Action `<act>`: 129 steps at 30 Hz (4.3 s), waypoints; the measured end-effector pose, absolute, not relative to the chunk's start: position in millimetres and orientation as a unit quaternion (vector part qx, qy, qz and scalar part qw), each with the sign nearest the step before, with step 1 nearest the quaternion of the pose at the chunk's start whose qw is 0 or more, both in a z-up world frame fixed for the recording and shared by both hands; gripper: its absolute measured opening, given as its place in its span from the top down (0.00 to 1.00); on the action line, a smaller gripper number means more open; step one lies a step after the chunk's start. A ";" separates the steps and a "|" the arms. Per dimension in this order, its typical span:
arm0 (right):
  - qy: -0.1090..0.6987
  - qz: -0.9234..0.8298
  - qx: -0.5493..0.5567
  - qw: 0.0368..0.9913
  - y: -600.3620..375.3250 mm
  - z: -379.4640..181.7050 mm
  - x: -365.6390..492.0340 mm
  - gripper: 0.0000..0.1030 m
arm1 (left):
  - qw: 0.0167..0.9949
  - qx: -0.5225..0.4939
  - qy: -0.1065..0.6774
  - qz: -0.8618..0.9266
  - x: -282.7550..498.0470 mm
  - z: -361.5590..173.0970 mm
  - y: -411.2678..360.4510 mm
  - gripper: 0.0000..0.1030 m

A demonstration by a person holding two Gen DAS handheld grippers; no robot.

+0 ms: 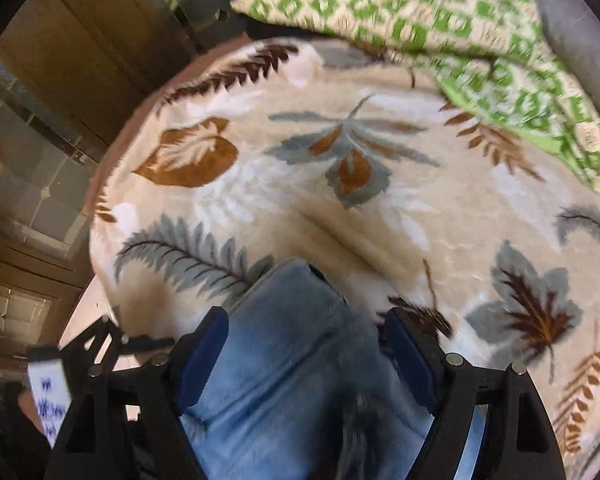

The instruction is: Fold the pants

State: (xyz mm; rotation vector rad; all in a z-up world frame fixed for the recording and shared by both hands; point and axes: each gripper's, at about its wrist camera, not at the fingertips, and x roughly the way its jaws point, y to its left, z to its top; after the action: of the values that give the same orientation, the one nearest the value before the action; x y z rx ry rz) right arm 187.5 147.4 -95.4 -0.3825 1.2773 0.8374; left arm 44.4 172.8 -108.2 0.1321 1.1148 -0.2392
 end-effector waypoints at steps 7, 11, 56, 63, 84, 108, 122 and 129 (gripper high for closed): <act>0.565 0.369 -0.243 0.697 160.5 -128.8 188.4 0.78 | 0.835 0.074 0.521 -0.162 41.4 -92.0 155.3 0.76; 0.538 0.401 -0.219 0.709 135.0 -92.1 176.9 0.80 | 0.851 0.055 0.493 -0.172 30.1 -68.0 152.2 0.77; 0.522 0.183 0.056 0.831 -304.4 -101.0 132.7 0.23 | 0.736 0.053 0.491 -0.463 44.3 -62.1 -132.8 0.14; 0.490 0.177 0.076 0.850 -318.5 -63.5 101.3 0.18 | 0.800 0.032 0.475 -0.365 41.9 -20.4 -63.5 0.03; 0.579 0.220 0.255 0.743 -285.5 -154.7 70.5 0.14 | 0.775 -0.100 0.569 -0.257 95.5 -110.3 -23.3 0.00; 0.546 0.234 0.257 0.762 -270.4 -164.2 74.7 0.10 | 0.760 -0.117 0.556 -0.317 89.8 -112.4 -30.4 0.00; 0.514 0.228 0.219 0.798 -282.7 -138.3 65.9 0.52 | 0.784 -0.081 0.514 -0.338 78.1 -94.3 -36.1 0.50; 0.515 0.216 0.176 0.811 -268.8 -134.1 65.4 0.53 | 0.786 -0.083 0.513 -0.335 80.7 -96.5 -39.8 0.51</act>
State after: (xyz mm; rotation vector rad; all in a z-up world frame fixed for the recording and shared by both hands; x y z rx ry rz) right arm 65.4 -268.8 -134.1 0.3751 1.0996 0.4608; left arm 80.7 -39.8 -96.5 -0.1784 1.1049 -0.7214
